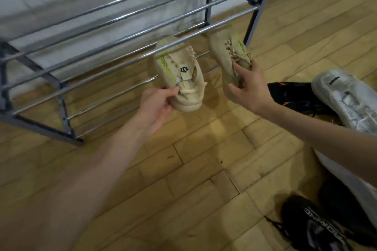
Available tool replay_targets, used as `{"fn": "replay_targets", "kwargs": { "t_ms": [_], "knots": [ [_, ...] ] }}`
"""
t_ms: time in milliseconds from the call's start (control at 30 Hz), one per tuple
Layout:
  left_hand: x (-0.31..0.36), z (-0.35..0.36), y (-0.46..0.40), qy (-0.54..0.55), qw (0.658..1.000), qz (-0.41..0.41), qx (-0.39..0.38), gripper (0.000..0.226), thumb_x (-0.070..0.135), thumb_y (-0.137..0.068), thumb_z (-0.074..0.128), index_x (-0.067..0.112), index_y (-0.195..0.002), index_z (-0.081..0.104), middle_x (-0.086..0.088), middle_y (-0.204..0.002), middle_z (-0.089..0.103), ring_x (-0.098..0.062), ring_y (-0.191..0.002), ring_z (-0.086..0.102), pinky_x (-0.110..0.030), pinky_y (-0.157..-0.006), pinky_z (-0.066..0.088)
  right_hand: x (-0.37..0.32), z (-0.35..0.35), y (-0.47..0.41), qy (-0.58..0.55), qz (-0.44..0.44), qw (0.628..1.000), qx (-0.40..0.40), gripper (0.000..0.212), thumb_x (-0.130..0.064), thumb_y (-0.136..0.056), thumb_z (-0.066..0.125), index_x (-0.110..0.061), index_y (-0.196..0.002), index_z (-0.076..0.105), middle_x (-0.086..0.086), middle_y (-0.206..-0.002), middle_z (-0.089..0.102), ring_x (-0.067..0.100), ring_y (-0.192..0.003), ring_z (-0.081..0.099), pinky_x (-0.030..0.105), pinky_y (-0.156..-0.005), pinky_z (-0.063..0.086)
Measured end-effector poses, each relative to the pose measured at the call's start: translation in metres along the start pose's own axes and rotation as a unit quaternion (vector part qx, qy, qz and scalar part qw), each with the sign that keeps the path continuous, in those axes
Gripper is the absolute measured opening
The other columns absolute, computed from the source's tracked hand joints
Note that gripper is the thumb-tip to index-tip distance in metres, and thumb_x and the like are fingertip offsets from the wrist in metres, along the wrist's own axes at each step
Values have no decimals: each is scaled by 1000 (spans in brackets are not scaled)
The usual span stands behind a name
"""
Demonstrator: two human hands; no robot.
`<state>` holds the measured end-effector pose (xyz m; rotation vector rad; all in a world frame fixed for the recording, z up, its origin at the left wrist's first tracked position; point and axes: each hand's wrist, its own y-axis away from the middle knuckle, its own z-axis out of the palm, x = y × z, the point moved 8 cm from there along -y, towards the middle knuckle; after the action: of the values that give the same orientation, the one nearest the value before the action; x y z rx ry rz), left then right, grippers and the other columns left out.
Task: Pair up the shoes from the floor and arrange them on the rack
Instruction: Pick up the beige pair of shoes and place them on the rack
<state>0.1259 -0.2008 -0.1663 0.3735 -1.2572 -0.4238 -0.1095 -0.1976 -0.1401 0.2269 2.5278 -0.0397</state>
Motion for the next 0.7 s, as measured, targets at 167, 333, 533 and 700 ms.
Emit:
{"fn": "replay_targets", "kwargs": {
  "t_ms": [167, 333, 533, 700],
  "knots": [
    [11, 16, -22, 11, 1000, 20, -3, 34, -1, -87, 60, -6, -120, 59, -14, -117, 69, -22, -108, 67, -36, -92, 55, -12, 16, -60, -5, 0, 1000, 24, 43, -34, -85, 52, -20, -125, 52, 20, -137, 40, 41, -129, 33, 53, -105, 36],
    [17, 15, -43, 11, 999, 25, 24, 32, -2, -87, 60, -3, -120, 59, -13, -118, 68, -21, -108, 66, -33, -92, 55, -4, 27, -104, 27, 23, 999, 17, 30, -35, -85, 51, -15, -108, 52, 23, -138, 42, 44, -130, 32, 54, -105, 35],
    [19, 19, -66, 22, 999, 20, 38, 26, -3, -86, 60, -2, -112, 61, -13, -115, 68, -23, -107, 65, -38, -93, 54, 14, 43, -104, -4, 10, 1000, -24, 38, -51, -81, 46, -22, -102, 60, 20, -126, 58, 38, -137, 28, 53, -111, 30],
    [18, 29, -81, 37, 998, 7, 54, 33, -4, -86, 60, -3, -118, 58, -18, -117, 67, -28, -107, 65, -42, -88, 56, 10, 31, -59, -26, -39, 999, 9, 53, -45, -98, 41, -22, -145, 36, 11, -154, 30, 31, -145, 24, 49, -116, 28]
  ]
}}
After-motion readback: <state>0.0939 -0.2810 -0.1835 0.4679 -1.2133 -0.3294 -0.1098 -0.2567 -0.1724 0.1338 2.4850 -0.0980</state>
